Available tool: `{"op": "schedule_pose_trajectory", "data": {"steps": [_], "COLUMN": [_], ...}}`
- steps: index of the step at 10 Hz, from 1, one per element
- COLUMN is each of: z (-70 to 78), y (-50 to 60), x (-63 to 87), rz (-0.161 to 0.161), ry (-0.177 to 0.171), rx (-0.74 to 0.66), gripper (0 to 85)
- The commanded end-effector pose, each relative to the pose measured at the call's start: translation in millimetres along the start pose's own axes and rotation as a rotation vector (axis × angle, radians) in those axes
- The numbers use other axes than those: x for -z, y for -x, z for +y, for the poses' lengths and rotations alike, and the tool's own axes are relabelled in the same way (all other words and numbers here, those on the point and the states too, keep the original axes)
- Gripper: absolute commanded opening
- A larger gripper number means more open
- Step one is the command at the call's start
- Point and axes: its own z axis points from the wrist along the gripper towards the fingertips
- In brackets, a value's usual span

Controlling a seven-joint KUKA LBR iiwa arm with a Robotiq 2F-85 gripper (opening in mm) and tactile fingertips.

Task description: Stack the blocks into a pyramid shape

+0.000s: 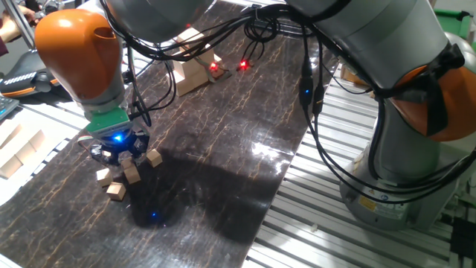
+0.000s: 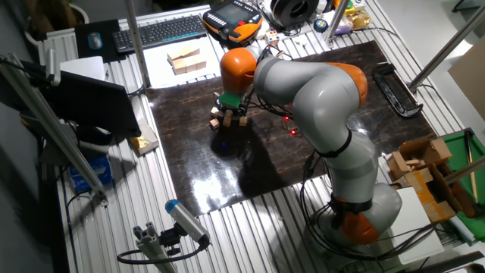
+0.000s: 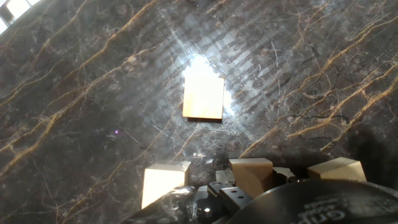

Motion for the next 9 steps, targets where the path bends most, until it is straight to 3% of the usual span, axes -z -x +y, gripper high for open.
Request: {"op": "schedule_pose_trajectory", "data": {"steps": [1,9], "z": [-0.3,-0.3], "y": [-0.8,-5.3], "x": [-0.4,-1.1], "rz": [0.0,0.001], "ry": [0.0,0.001], "rx": [-0.004,-0.008], "gripper": [0.7,0.7]}}
